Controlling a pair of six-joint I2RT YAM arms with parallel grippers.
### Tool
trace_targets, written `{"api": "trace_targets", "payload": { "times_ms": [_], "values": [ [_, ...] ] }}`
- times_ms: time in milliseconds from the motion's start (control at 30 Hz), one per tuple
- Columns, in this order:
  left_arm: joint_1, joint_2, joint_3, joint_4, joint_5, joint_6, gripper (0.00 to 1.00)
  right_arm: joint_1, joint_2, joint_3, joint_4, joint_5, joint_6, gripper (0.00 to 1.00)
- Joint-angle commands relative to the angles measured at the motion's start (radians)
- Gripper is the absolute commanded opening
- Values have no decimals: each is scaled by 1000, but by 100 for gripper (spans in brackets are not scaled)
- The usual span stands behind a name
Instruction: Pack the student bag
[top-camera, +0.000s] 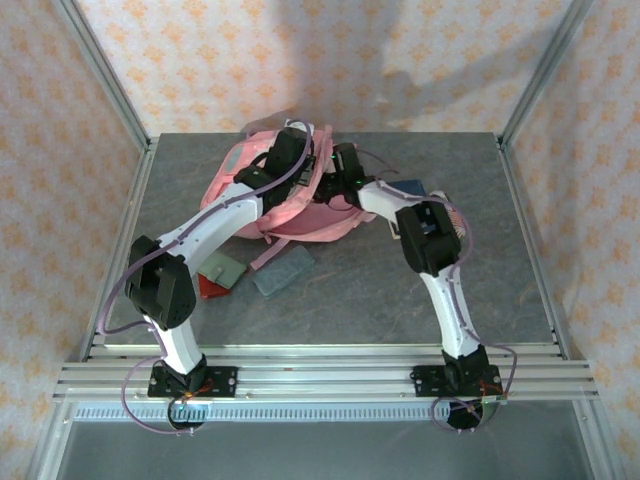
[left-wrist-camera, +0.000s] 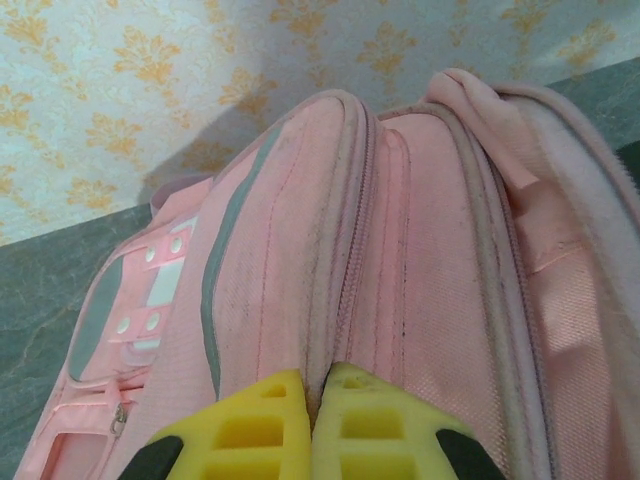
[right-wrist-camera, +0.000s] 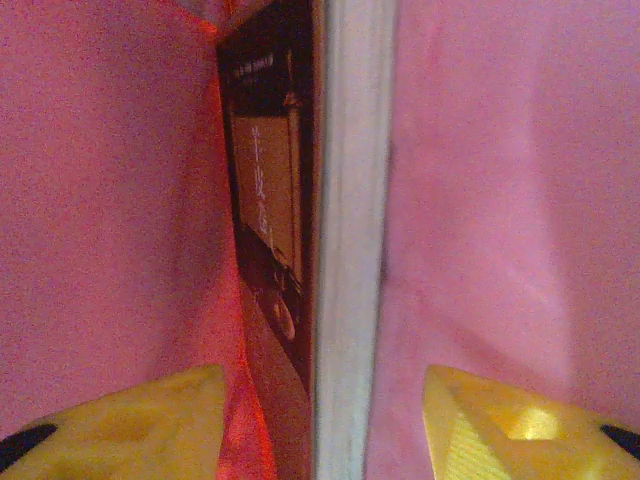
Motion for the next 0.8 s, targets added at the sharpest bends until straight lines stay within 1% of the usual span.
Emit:
{"api": "trace_targets", "payload": {
  "times_ms": [0,67,133,167,200,267,300,467,667,767],
  "values": [
    [4,-63,-4,85,-67,2,0,-35,-123,-99,32,33,-65,54],
    [5,-64,-2,85,-60,-4,0,-41,-146,-149,57,37,-63,52],
    [6,-64,3,82,-48,-15,0,-41,-137,-160,87,32,-43,45],
    [6,-65,5,81,-40,-20,0,-38,-124,-157,108,30,-25,37],
    [6,-65,9,77,-34,-25,0,-34,-107,-150,134,27,-7,25],
    [5,-68,14,72,-20,-37,0,-24,-65,-117,173,20,25,10],
    [6,-73,13,73,-15,-41,0,-17,-38,-90,181,19,39,6],
    [4,-86,14,71,7,-54,0,15,91,79,164,50,98,3],
    [5,-96,12,69,37,-71,0,44,210,219,158,105,183,3],
    [5,-97,1,73,55,-80,0,66,262,297,172,92,208,5]
  ]
}}
